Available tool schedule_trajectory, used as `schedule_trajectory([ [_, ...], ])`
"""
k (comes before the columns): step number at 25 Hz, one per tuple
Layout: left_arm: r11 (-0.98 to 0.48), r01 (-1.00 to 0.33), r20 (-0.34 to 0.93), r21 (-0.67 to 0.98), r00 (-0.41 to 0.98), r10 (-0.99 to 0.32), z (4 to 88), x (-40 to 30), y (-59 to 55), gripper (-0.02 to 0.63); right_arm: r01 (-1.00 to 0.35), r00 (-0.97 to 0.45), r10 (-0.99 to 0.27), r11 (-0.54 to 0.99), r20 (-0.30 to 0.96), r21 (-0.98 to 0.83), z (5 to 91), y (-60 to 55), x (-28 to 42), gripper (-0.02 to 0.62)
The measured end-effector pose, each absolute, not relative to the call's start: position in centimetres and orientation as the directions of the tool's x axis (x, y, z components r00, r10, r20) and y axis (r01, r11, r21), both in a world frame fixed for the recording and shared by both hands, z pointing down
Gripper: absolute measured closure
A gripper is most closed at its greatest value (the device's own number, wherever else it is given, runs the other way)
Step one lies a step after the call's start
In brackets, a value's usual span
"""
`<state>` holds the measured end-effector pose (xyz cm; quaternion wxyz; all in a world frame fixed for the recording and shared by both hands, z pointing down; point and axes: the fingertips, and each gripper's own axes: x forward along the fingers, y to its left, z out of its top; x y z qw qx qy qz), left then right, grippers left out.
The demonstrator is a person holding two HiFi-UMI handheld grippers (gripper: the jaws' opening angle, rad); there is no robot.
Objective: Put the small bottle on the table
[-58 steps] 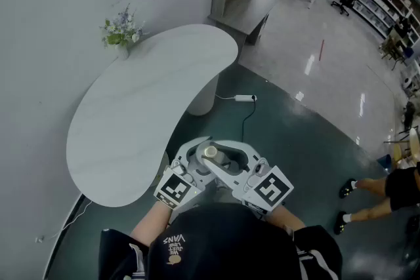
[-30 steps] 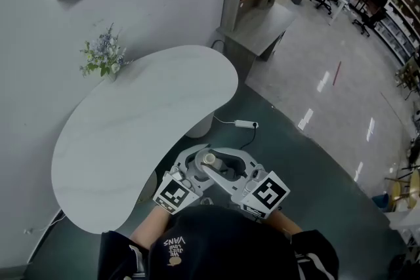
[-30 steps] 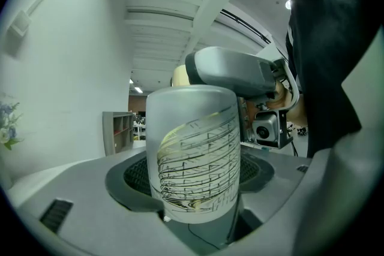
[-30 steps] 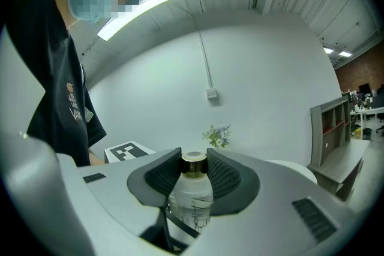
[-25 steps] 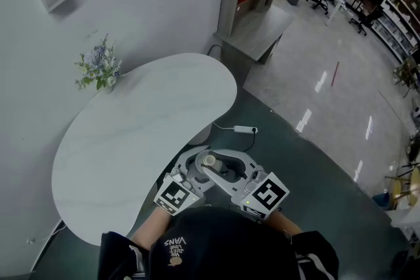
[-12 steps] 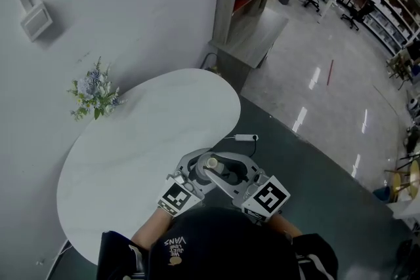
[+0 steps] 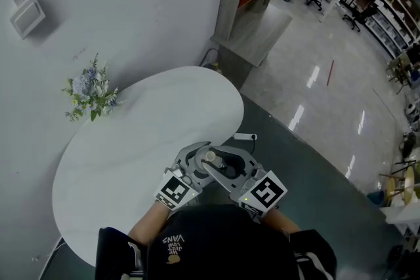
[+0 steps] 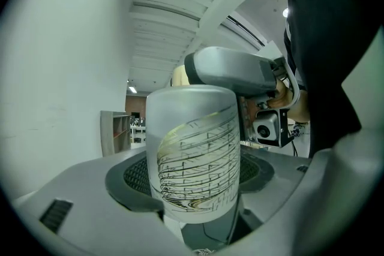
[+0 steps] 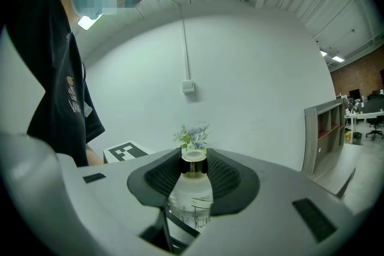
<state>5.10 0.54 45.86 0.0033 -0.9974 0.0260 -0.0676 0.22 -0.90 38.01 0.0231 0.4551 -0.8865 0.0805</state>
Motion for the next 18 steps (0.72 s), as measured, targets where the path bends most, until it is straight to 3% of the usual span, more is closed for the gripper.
schedule_trajectory([
  [18, -0.966, -0.257, 0.122, -0.023, 0.959, -0.257, 49.9, 12.5, -12.7, 0.236, -0.694, -0.718, -0.678, 0.714, 0.157, -0.089, 42.3, -13.1, 7.3, 0.446],
])
